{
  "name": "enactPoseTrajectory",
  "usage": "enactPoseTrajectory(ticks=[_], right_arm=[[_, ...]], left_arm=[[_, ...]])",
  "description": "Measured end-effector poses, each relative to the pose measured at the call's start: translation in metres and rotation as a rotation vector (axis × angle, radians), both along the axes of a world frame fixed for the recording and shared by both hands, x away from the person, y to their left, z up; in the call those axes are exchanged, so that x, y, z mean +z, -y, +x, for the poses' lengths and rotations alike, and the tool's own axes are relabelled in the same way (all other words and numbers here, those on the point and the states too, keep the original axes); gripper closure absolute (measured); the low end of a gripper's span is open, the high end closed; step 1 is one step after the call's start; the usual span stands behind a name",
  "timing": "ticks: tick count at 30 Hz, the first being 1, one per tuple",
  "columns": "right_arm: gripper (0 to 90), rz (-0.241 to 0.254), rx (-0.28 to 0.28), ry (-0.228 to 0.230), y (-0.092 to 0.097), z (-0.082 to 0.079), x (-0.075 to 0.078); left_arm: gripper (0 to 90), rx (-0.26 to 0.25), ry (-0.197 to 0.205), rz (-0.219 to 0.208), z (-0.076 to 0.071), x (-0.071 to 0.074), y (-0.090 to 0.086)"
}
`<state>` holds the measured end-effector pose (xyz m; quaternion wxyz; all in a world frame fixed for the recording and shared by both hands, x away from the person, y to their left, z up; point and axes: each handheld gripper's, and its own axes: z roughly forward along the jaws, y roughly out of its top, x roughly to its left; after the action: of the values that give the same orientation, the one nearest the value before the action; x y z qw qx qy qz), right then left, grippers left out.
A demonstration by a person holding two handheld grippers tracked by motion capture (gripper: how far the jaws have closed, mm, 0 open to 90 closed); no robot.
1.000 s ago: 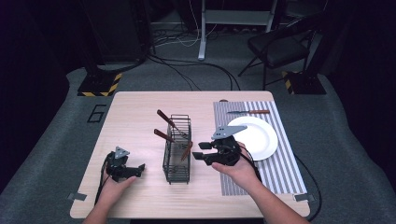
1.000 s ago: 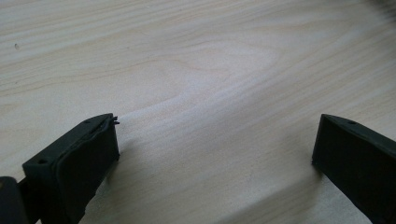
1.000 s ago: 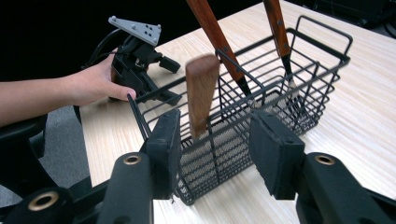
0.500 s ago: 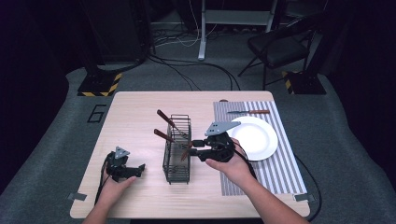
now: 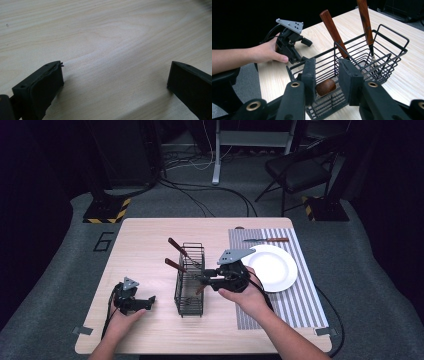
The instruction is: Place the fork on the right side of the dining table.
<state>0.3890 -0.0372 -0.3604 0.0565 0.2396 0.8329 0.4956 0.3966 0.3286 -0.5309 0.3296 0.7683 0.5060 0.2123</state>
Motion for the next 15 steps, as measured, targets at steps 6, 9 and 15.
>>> enactPoseTrajectory(ticks=[6, 9, 15], right_arm=[[66.1, 0.004, 0.002, 0.003, 0.0034, -0.0018, -0.0022], [69.4, 0.006, 0.001, -0.002, 0.0047, -0.0029, -0.0052], [73.7, 0.010, 0.002, -0.003, 0.0036, -0.0026, -0.0049]], left_arm=[[0.2, -0.001, 0.000, 0.000, 0.0000, 0.0000, 0.0000], [0.2, -0.001, -0.001, 0.001, 0.0000, 0.0001, 0.0000], [0.2, -0.001, -0.001, 0.001, 0.0000, 0.0001, 0.0000]])
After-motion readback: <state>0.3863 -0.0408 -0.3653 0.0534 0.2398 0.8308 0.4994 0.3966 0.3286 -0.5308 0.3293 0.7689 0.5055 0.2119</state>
